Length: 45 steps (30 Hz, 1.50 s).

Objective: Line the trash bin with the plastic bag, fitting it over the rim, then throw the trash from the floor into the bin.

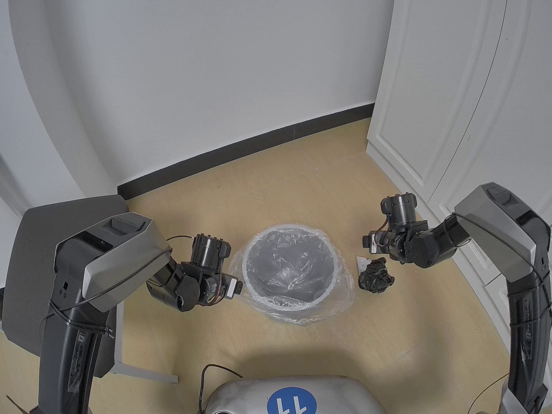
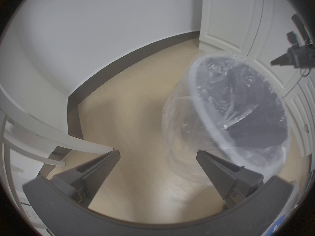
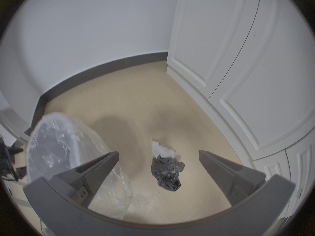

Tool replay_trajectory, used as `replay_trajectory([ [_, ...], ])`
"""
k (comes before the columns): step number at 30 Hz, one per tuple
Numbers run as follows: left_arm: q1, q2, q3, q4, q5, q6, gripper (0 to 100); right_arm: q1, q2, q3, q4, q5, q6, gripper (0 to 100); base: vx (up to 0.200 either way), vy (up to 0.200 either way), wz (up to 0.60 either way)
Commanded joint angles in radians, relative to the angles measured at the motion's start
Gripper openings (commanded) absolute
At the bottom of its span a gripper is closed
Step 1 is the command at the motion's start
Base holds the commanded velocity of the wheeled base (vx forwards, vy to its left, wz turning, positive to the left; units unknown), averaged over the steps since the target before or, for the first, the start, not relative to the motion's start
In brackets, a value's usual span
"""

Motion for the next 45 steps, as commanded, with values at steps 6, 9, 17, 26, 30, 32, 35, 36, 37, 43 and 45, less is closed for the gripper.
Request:
replay_trajectory([
  [6,0.037,0.066,-0.12,0.086,-0.034,0.006,100,-0.03,-0.074,0.007,-0.007,0.019,0.0,100,0.0,0.0,0.0],
  [9,0.039,0.086,-0.202,0.164,-0.062,0.006,100,-0.03,-0.074,0.01,-0.011,0.019,-0.001,100,0.0,0.0,0.0],
  [17,0.06,0.216,-0.465,0.308,-0.088,0.095,100,-0.032,-0.067,0.008,-0.011,0.04,0.0,100,0.0,0.0,0.0],
  [26,0.065,0.225,-0.514,0.388,-0.164,0.108,100,-0.036,-0.057,0.01,-0.011,0.048,-0.001,100,0.0,0.0,0.0],
  [30,0.065,0.328,-0.683,0.445,-0.164,0.098,100,-0.038,-0.054,0.013,-0.012,0.048,-0.003,100,0.0,0.0,0.0],
  [32,0.067,0.386,-0.744,0.463,-0.129,0.087,100,-0.041,-0.053,0.013,-0.012,0.048,-0.003,100,0.0,0.0,0.0],
  [35,0.07,0.383,-0.744,0.498,-0.12,0.089,100,-0.046,-0.044,0.007,-0.011,0.049,-0.004,100,0.0,0.0,0.0],
  [36,0.07,0.383,-0.744,0.505,-0.115,0.09,100,-0.046,-0.041,0.005,-0.011,0.052,-0.004,100,0.0,0.0,0.0],
  [37,0.071,0.382,-0.744,0.515,-0.112,0.09,100,-0.047,-0.037,0.004,-0.011,0.054,-0.004,100,0.0,0.0,0.0],
  [43,0.082,0.382,-0.744,0.523,-0.114,0.087,100,-0.044,-0.018,0.004,-0.011,0.054,-0.008,100,0.0,0.0,0.0],
  [45,0.082,0.382,-0.744,0.514,-0.112,0.082,100,-0.046,-0.018,0.004,-0.012,0.054,-0.009,100,0.0,0.0,0.0],
])
